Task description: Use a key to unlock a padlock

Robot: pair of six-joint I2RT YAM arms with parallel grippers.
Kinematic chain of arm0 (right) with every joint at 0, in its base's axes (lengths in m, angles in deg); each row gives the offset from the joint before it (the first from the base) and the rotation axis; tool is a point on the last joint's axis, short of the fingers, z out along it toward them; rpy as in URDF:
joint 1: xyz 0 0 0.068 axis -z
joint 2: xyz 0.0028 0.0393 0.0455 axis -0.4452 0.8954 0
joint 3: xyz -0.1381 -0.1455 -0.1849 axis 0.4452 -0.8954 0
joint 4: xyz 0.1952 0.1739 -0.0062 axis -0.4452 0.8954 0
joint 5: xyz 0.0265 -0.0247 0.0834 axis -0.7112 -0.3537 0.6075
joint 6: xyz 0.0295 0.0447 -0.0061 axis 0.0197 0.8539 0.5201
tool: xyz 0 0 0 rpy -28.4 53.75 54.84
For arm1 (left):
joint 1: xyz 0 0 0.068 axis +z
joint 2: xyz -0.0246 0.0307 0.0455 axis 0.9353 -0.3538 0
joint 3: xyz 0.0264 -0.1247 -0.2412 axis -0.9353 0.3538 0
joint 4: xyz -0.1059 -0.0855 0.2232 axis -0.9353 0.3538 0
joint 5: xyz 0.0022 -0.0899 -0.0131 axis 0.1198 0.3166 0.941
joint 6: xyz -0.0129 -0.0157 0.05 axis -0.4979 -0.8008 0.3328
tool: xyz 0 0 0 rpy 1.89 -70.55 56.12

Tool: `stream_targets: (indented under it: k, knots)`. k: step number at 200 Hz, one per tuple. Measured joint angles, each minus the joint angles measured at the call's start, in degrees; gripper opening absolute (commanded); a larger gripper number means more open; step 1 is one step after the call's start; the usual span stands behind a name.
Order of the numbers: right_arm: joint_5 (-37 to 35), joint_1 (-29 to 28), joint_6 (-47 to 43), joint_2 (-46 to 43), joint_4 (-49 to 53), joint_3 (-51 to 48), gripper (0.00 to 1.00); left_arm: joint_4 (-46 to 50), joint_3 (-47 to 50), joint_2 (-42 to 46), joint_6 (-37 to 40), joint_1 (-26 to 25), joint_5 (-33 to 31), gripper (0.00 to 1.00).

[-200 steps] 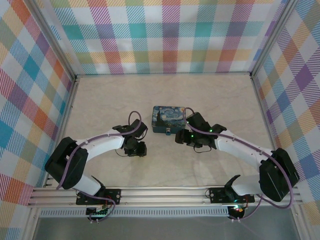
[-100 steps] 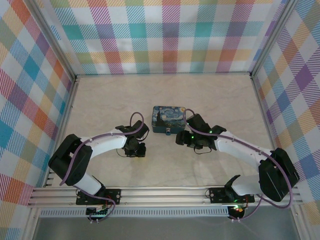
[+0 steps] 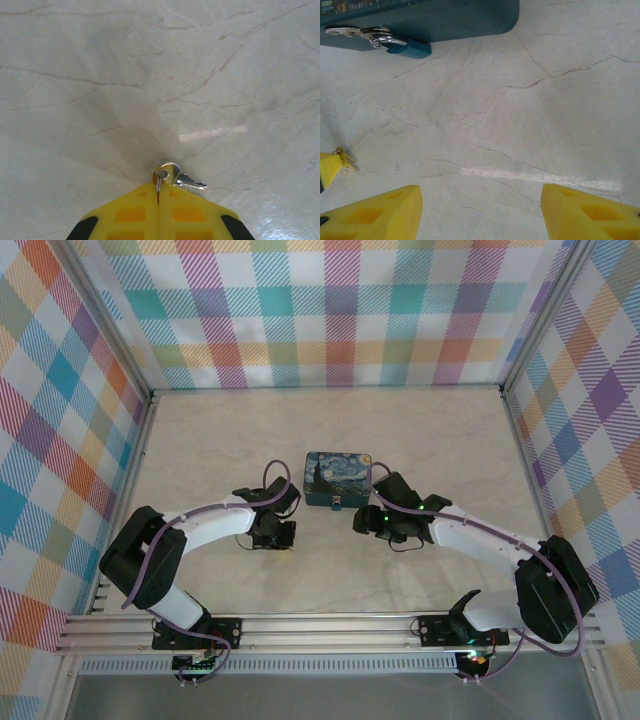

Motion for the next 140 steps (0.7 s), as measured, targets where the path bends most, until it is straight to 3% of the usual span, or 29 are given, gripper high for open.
stream_targets:
  k: [63,100,140]
  knots:
    - [1.2,0.0,0.0,-9.9,-3.0,-2.2,0.63,0.9,-8.7,6.3,3.8,0.0,4.9,0.0]
    - [4.1,0.0,-2.7,-17.1,-6.5,-3.0,0.5,0.8,-15.4,9.1,6.9,0.0,11.7,0.0]
    - [9.8,0.0,-4.7,-18.7,-9.6,-2.4,0.42,0.9,-19.7,10.3,9.7,-0.7,18.8,0.0]
